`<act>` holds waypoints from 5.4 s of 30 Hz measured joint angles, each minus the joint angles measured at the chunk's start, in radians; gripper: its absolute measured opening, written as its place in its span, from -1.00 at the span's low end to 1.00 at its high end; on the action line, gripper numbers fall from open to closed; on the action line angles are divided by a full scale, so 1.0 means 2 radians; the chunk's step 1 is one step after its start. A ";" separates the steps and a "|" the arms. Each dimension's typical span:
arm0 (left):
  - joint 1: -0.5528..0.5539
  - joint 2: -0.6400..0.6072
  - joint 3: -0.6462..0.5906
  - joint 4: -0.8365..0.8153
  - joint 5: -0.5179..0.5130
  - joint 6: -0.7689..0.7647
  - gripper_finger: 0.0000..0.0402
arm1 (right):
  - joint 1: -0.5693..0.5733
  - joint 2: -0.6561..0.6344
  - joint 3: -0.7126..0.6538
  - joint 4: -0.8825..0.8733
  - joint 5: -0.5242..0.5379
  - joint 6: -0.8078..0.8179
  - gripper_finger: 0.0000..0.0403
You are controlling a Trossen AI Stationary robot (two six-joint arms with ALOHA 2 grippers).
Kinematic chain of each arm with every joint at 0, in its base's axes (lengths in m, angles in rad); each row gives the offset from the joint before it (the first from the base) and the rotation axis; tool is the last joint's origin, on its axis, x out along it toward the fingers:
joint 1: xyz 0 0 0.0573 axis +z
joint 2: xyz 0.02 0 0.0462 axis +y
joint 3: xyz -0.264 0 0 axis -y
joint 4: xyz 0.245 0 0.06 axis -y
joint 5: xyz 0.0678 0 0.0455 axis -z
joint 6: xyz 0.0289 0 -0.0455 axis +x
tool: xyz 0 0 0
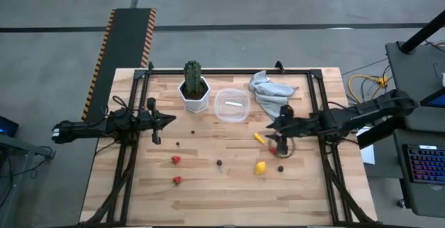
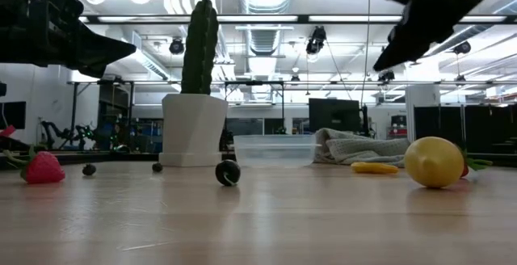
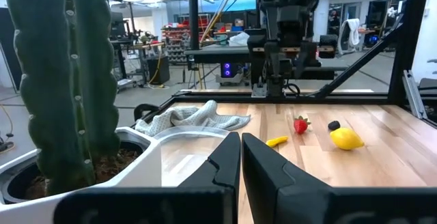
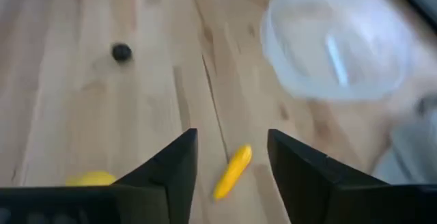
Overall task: Pick and placing Produce into tupperware
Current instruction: Put the small yellow corn into the transparent bin
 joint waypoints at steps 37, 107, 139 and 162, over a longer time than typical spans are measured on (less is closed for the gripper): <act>0.000 0.000 0.000 0.000 0.000 0.002 -1.00 | -0.001 0.320 0.112 -0.081 0.049 0.124 -0.26; 0.000 0.000 0.000 0.000 0.001 0.000 -1.00 | -0.074 0.293 0.163 -0.040 0.026 -0.015 -0.96; 0.000 0.000 0.000 0.000 0.002 0.000 -1.00 | -0.298 0.295 0.197 0.077 -0.140 -0.192 -0.96; 0.000 0.000 0.000 -0.001 0.002 0.000 -1.00 | -0.308 0.436 0.273 0.051 -0.124 -0.209 -0.96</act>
